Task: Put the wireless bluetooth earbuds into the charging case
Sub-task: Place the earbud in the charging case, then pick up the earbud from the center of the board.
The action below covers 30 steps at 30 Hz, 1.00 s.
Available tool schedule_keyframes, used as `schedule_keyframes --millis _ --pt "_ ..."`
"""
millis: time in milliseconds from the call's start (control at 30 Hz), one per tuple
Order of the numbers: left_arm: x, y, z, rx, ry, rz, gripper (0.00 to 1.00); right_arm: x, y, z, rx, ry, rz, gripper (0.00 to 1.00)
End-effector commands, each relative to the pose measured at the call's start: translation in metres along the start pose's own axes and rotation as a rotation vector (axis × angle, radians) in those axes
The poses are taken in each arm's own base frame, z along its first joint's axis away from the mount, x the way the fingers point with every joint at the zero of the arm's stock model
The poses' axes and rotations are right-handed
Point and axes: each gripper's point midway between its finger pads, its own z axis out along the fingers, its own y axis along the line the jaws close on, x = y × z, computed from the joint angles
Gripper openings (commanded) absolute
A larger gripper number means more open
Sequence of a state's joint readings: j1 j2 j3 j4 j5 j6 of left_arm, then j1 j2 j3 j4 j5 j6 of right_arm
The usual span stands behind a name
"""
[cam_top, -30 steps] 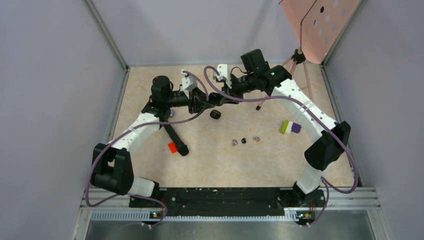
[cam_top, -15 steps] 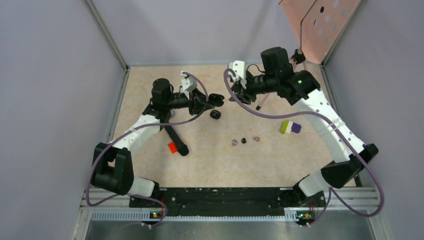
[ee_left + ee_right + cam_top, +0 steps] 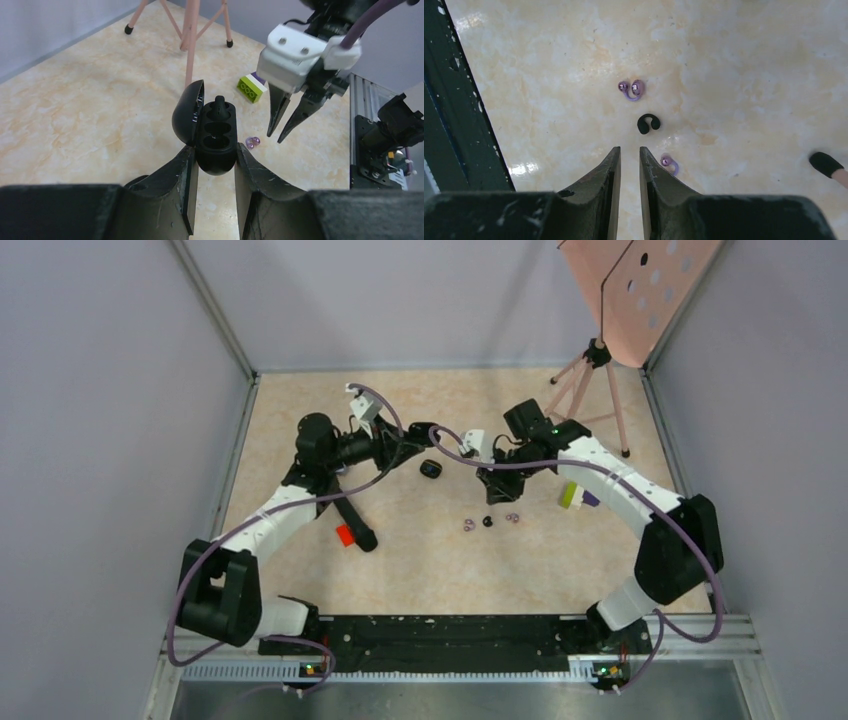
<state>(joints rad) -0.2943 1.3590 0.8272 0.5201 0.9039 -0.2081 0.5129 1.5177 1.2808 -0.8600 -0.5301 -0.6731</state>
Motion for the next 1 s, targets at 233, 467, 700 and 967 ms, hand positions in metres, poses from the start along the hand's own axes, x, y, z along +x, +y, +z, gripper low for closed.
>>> schedule_keyframes --millis 233,467,700,967 --pt "-0.014 0.023 -0.036 -0.218 -0.097 -0.089 0.0 0.008 -0.021 0.034 -0.082 0.026 -0.479 0.19" --pt "-0.016 0.034 -0.05 -0.297 -0.097 -0.109 0.0 0.009 -0.02 0.072 -0.159 0.133 -0.366 0.15" --pt "-0.021 0.053 -0.066 -0.392 -0.104 -0.111 0.0 -0.006 -0.012 0.083 0.078 0.273 0.173 0.07" --pt "-0.025 0.067 -0.074 -0.427 -0.101 -0.117 0.0 0.02 0.001 0.07 0.305 0.373 0.466 0.12"
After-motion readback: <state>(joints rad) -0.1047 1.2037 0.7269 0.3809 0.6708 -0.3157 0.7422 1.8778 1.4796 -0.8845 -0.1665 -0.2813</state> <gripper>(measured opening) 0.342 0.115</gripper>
